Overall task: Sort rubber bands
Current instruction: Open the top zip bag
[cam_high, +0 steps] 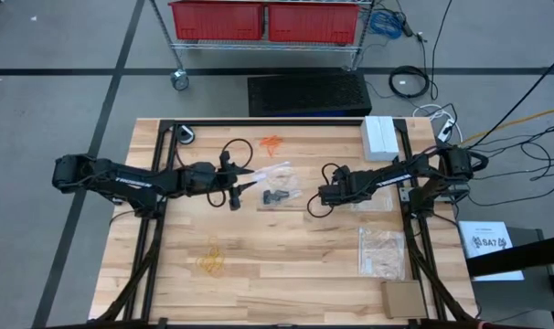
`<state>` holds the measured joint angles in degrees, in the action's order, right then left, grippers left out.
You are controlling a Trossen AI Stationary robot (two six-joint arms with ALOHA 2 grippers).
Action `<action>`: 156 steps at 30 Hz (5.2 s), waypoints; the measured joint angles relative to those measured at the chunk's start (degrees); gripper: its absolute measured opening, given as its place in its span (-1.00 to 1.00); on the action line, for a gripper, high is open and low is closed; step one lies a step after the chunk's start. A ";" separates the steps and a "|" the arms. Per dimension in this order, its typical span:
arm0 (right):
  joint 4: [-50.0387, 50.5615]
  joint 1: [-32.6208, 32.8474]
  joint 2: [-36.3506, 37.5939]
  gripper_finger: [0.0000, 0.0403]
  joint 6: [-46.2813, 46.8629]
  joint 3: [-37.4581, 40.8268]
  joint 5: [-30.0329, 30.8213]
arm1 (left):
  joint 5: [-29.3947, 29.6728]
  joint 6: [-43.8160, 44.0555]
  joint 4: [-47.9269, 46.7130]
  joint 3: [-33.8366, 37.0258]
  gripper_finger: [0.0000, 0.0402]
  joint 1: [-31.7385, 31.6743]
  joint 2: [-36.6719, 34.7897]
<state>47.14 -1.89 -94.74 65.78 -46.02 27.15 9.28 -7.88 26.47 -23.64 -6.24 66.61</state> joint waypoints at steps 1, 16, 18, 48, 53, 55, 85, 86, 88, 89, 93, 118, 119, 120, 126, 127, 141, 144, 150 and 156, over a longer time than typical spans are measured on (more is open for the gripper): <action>-0.08 -0.04 -0.52 -0.26 0.00 0.11 0.19 | 0.00 0.00 -0.03 0.00 -0.14 0.00 0.00; 0.24 3.22 -2.12 -0.98 -5.93 -2.08 0.87 | 0.46 0.00 0.30 0.00 -0.14 0.00 -0.68; 0.25 3.89 -2.12 -0.99 -7.85 -3.59 0.85 | 0.46 0.00 -0.42 0.04 -0.14 0.00 -1.57; 0.69 16.94 -2.03 -1.00 -41.83 -41.85 -2.00 | -14.00 -1.50 9.52 0.02 -0.14 3.07 1.85; 0.25 17.16 -2.03 -1.00 -42.81 -42.20 -2.01 | -20.38 1.07 16.48 0.02 -0.14 3.10 4.30; -0.04 17.16 -2.03 -1.00 -43.11 -42.20 -2.00 | -21.44 2.07 18.63 0.00 -0.14 3.15 4.75; -2.99 17.38 -2.03 -1.00 -45.53 -42.22 -5.01 | -23.32 6.89 21.04 -2.05 -0.53 3.32 7.54; -3.03 17.38 -2.03 -1.00 -45.53 -42.21 -5.02 | -23.73 6.33 21.05 -2.05 -0.57 3.32 7.54; -3.08 17.38 -2.03 -1.00 -45.62 -42.20 -5.02 | -24.06 5.76 21.14 -2.05 -0.64 3.42 7.54; -3.21 17.38 -2.03 -1.00 -45.72 -42.20 -5.02 | -24.09 5.55 21.19 -2.05 -0.67 3.45 7.54; -3.61 17.38 -2.03 -1.00 -46.03 -42.20 -5.02 | -24.09 4.43 21.21 -2.05 -0.80 3.91 7.54; -3.72 17.35 -2.03 -1.00 -47.01 -42.20 -5.02 | -24.09 4.05 20.51 -2.08 -0.66 4.83 7.52; -3.72 17.35 -2.03 -1.00 -47.01 -42.20 -5.02 | -24.09 4.00 20.47 -2.08 -0.67 4.87 7.52; -3.71 17.35 -2.03 -1.00 -47.01 -42.20 -5.02 | -24.09 3.98 20.47 -2.08 -0.68 4.92 7.52; -3.76 17.35 -2.03 -1.00 -47.22 -42.20 -5.02 | -24.07 2.60 20.47 -2.08 -0.70 5.64 7.52; -3.92 17.35 -2.03 -1.00 -47.26 -42.20 -5.02 | -24.06 2.60 20.38 -2.08 -0.70 5.64 7.52; -5.47 16.89 -2.03 -1.00 -48.74 -42.20 -6.52 | -24.04 1.50 19.18 -2.57 -0.83 5.64 7.52; -5.55 16.85 -2.03 -0.99 -48.76 -42.20 -6.52 | -24.03 1.36 17.32 -3.12 -0.96 5.64 7.52; -7.13 16.62 -2.03 -0.84 -48.81 -42.21 -6.47 | -23.21 -0.03 14.57 -4.07 -0.98 5.64 7.52; -13.32 14.67 -2.03 -0.55 -48.71 -42.20 -9.18 | -20.55 -0.09 14.57 -4.09 -0.99 5.64 7.52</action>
<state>33.82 12.78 -96.77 17.07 -88.23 17.97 -11.27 -7.97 41.04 -27.73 -0.60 74.13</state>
